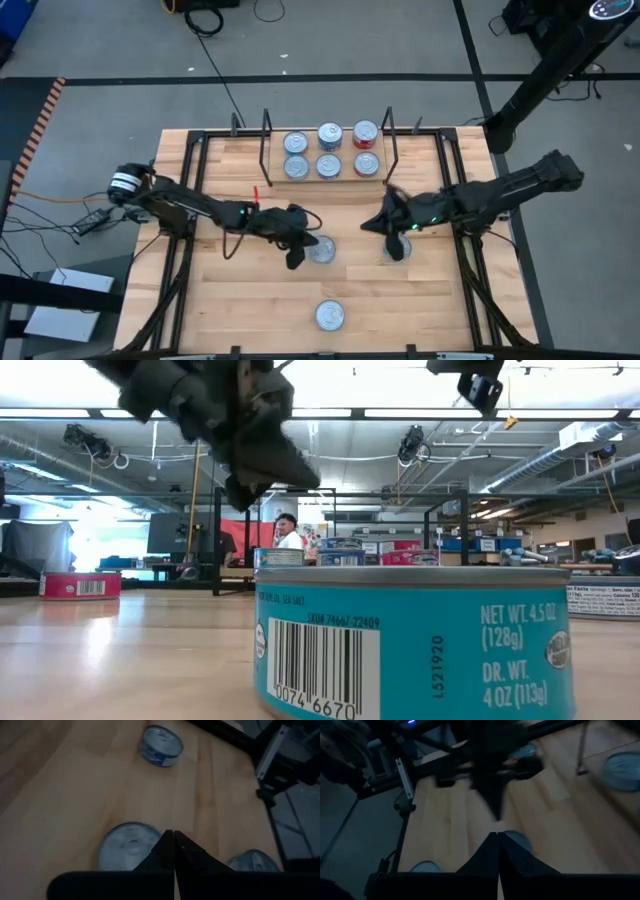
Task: Stack canned seafood by type on shelf
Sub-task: Move the top left light blue tuna can to the center of the table, then stack the center light blue tuna can on top of the other light blue tuna can on the shelf
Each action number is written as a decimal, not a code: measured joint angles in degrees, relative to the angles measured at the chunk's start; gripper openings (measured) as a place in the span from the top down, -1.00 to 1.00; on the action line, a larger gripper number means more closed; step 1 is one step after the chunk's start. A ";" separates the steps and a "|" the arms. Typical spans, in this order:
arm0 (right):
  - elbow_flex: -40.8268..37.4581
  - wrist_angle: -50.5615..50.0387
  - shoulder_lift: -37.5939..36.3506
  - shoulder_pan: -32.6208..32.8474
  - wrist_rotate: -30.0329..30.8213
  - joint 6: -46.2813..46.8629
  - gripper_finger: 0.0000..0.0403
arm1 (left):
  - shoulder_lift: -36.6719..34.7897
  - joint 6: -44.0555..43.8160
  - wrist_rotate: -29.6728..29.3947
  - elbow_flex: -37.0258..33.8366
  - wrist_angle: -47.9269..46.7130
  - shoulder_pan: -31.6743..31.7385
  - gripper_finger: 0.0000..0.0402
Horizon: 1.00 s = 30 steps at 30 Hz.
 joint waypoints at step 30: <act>7.02 15.70 43.69 5.67 -3.37 -5.87 0.96 | 9.58 4.64 1.79 -18.48 32.13 8.99 1.00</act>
